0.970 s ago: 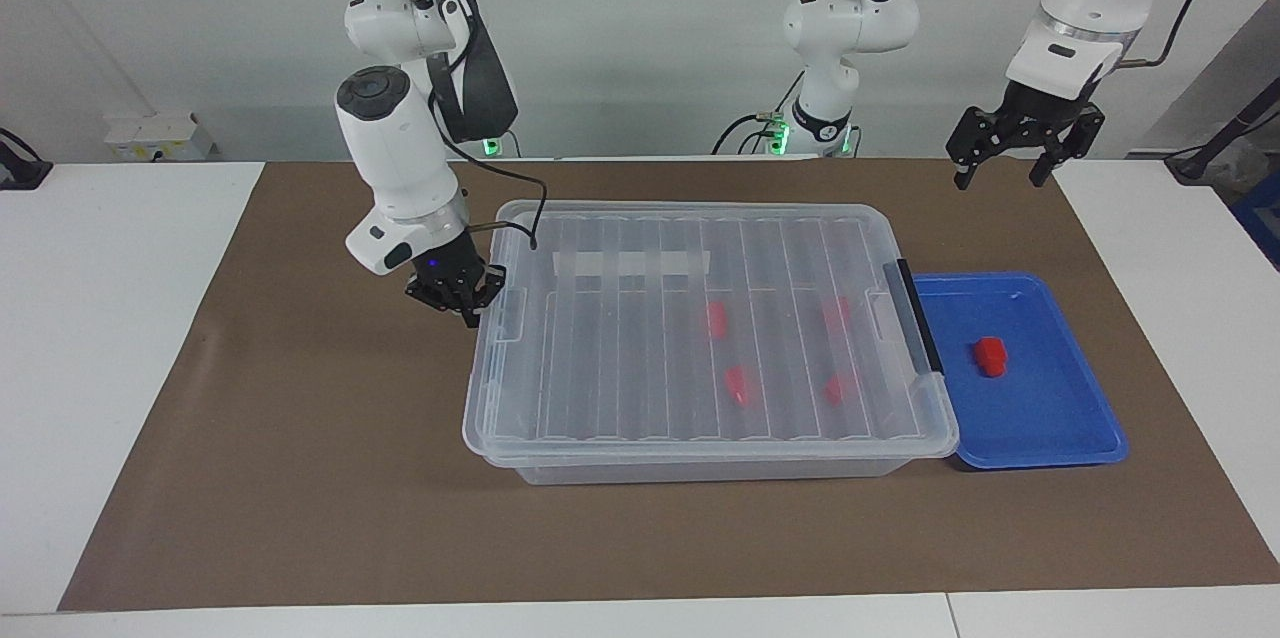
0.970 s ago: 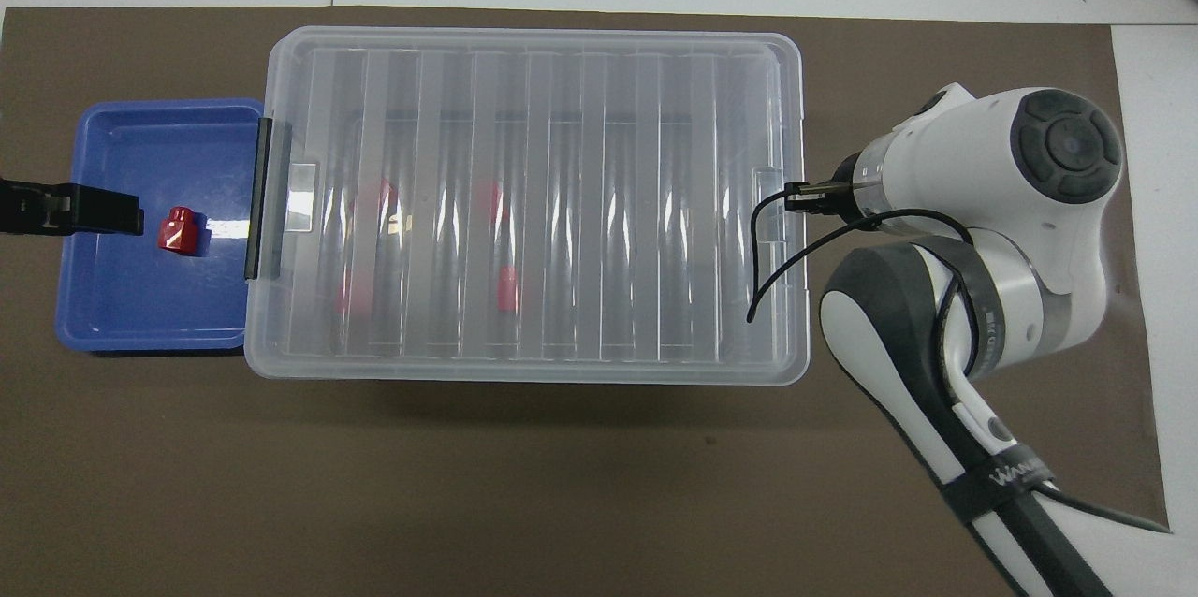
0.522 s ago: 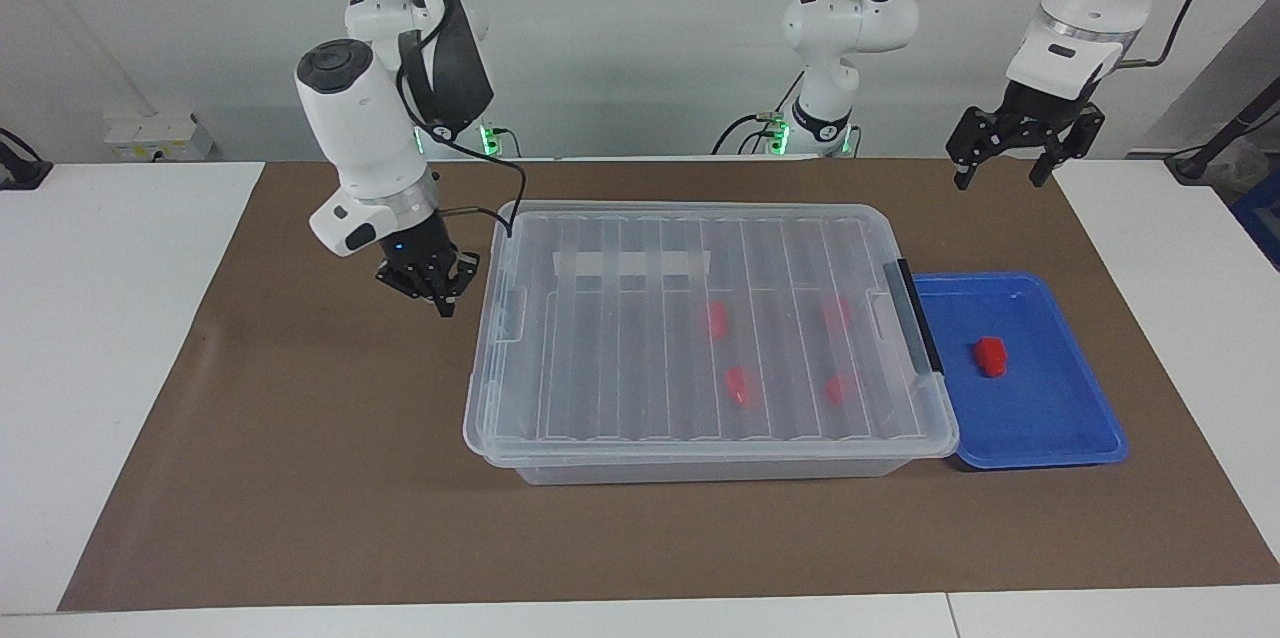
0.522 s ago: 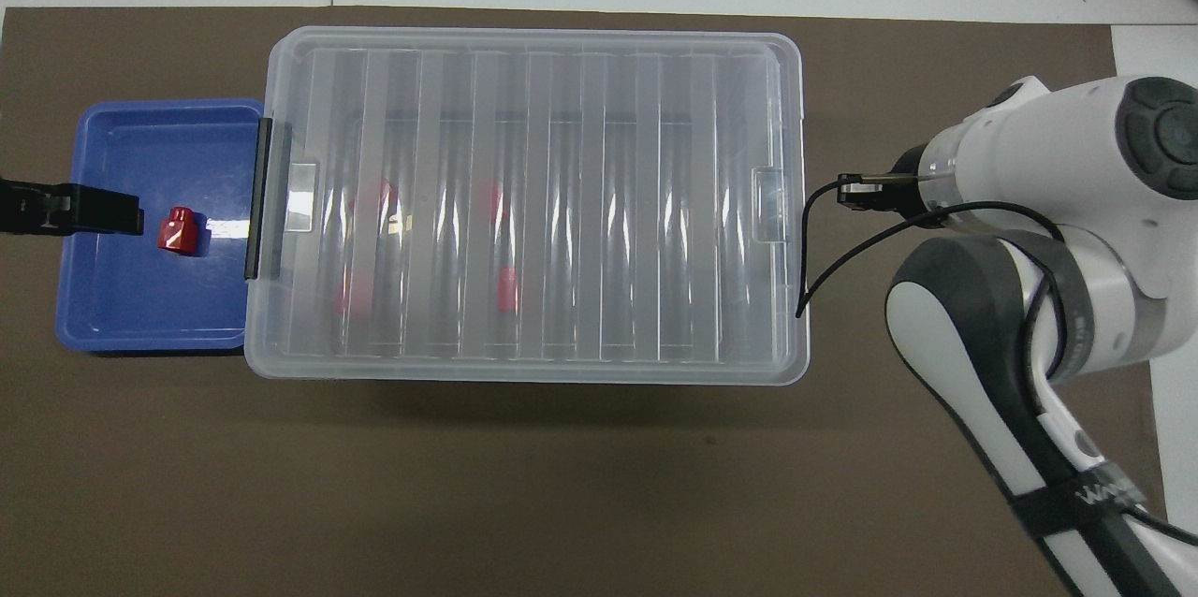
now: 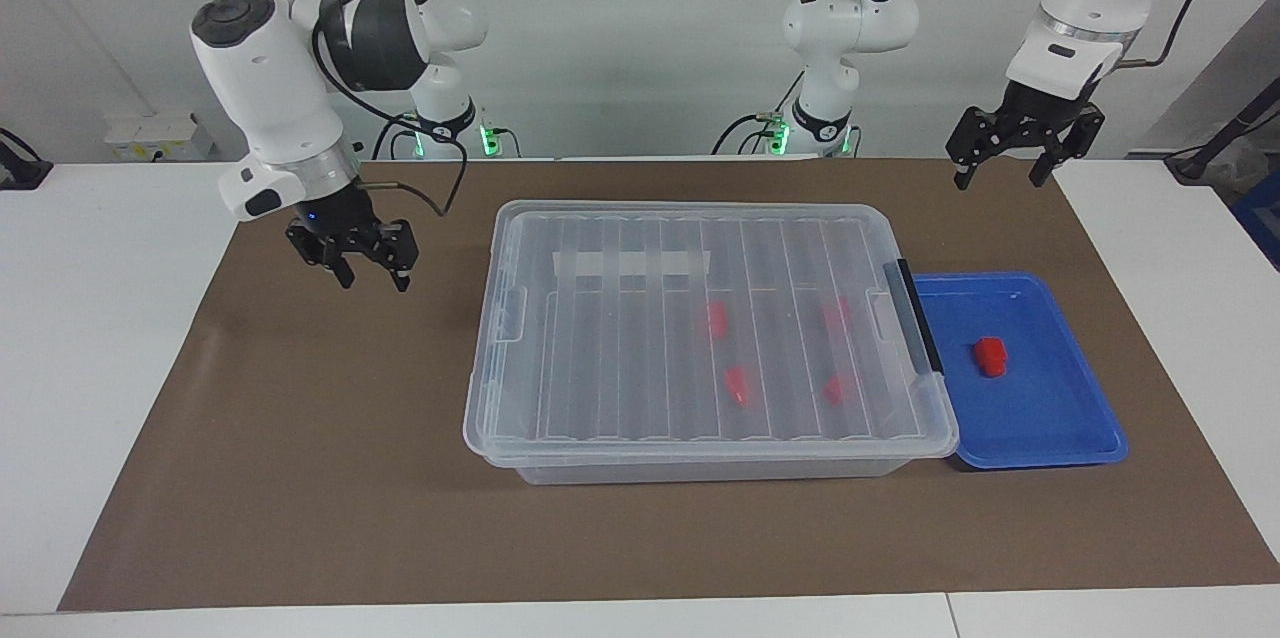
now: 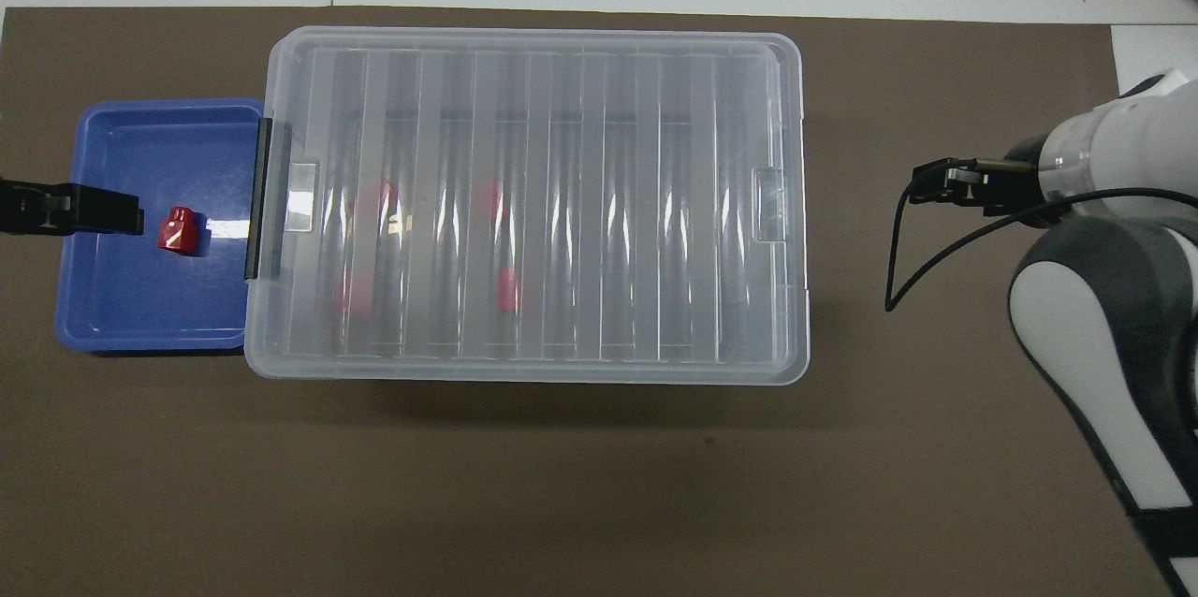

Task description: Place red block in blue tray from box

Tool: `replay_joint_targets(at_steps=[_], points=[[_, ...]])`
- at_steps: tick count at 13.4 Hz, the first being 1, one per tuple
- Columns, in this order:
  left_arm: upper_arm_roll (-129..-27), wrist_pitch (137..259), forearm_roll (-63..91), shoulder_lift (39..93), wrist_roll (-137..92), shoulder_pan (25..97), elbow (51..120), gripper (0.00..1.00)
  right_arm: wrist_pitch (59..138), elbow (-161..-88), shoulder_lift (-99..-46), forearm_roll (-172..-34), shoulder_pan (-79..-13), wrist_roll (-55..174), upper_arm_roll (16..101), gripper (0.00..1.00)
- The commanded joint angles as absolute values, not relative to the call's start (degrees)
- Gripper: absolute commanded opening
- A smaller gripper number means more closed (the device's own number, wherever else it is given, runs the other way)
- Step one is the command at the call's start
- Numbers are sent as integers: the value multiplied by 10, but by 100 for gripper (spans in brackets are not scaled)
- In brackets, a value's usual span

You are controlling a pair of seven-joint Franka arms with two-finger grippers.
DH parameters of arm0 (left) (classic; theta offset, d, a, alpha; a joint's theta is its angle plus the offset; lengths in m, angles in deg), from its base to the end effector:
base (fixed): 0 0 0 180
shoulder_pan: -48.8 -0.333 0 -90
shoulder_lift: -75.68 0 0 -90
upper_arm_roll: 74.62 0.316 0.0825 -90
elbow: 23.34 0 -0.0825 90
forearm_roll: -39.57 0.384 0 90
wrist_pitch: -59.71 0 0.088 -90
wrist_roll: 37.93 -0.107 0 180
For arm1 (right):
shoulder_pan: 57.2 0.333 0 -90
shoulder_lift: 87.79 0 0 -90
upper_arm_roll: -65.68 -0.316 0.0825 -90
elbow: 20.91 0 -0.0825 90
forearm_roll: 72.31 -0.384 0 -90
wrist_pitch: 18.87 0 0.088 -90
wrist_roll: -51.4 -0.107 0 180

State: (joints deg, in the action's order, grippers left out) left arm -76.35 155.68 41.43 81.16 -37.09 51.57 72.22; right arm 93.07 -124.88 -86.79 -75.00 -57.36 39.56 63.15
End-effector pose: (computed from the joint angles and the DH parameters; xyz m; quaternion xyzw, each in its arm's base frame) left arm 0.5331 -0.0396 0.6400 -0.9980 0.0327 -0.0521 0.0152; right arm 0.5800 0.0270 0.5326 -0.9938 0.0898 -0.0575 0.0300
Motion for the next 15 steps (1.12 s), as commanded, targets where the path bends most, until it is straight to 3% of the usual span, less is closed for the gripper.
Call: replay_joint_targets(at_steps=[1,6,15], points=[[-759,1559,405,820,-368,518,732,100,871,-1202,-866,-733,-584,395,627,100],[-759,1559,405,820,-368,518,732,100,780,-1103,-837,-688,-581,395,624,100],[-759,1559,405,820,-368,518,732,100,774,-1108,-840,-691,-583,413,623,100]])
